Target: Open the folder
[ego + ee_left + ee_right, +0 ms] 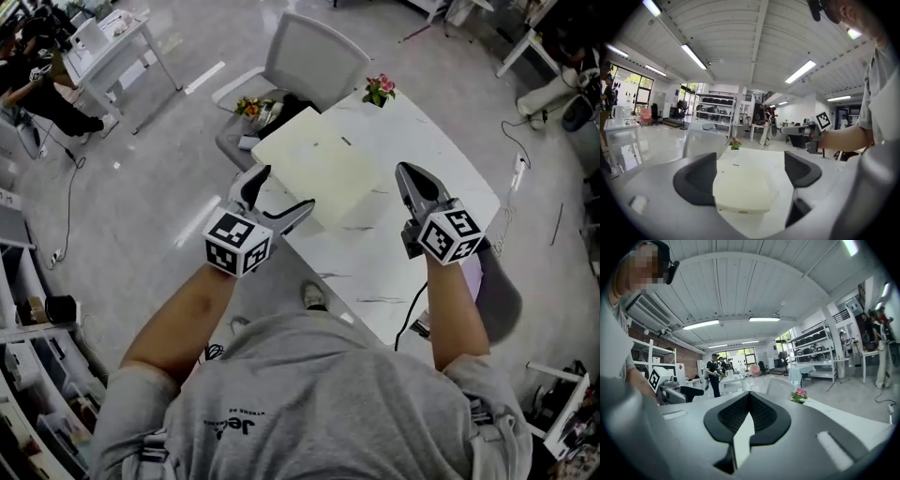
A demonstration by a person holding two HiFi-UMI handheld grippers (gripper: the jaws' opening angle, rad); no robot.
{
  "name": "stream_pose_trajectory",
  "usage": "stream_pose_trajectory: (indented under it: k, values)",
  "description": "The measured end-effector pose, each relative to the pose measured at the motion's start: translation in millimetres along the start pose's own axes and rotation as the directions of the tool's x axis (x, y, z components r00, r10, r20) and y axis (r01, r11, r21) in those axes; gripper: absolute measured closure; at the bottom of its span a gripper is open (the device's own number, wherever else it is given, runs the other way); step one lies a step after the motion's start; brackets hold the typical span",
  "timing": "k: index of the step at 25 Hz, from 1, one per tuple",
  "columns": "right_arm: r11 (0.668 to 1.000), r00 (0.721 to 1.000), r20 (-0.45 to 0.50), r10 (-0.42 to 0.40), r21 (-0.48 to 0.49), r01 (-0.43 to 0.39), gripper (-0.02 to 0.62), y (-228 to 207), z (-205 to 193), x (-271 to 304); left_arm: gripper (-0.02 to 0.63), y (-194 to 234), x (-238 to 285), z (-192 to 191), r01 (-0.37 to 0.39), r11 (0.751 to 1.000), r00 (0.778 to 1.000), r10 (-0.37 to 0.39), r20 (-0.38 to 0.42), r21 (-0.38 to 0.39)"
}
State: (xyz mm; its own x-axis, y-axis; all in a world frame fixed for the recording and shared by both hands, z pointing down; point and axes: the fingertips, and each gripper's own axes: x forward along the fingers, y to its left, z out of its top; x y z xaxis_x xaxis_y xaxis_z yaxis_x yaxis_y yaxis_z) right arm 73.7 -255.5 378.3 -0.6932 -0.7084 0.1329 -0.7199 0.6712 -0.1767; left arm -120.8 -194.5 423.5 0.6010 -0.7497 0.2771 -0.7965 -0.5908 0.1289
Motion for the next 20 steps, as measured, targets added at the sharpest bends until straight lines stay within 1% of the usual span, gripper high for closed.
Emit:
stream_pose_trajectory:
  k: [4,8,12,14,15,17,20]
  values:
    - [0.998,0.998,-0.006,-0.062,0.022,0.062,0.592,-45,-15,-35,0.127,-43,73,-20,0.074,0.997,0.994,-0.071,-0.078,0.033]
    - [0.993,0.994,-0.01,-0.107,0.044,0.107,0.592,-79,-28,-59,0.127,-73,134,-42,0.11,0.99,0.984,-0.096,-0.151,0.088]
    - [0.988,0.99,-0.015,-0.137,0.065,0.138,0.592,-108,-40,-78,0.127,-90,187,-71,0.124,0.981,0.965,-0.085,-0.248,0.148]
    - [0.986,0.989,-0.019,-0.147,0.072,0.148,0.592,-120,-46,-85,0.127,-97,211,-80,0.125,0.978,0.957,-0.073,-0.282,0.17]
    - [0.985,0.988,-0.021,-0.151,0.076,0.152,0.592,-125,-49,-88,0.127,-99,223,-85,0.122,0.973,0.953,-0.061,-0.297,0.193]
    - [0.983,0.987,-0.024,-0.159,0.084,0.161,0.592,-134,-56,-93,0.129,-101,245,-98,0.119,0.958,0.943,-0.027,-0.332,0.259]
    - [0.979,0.984,-0.031,-0.176,0.099,0.178,0.592,-147,-65,-99,0.129,-102,272,-119,0.123,0.927,0.925,0.022,-0.378,0.355]
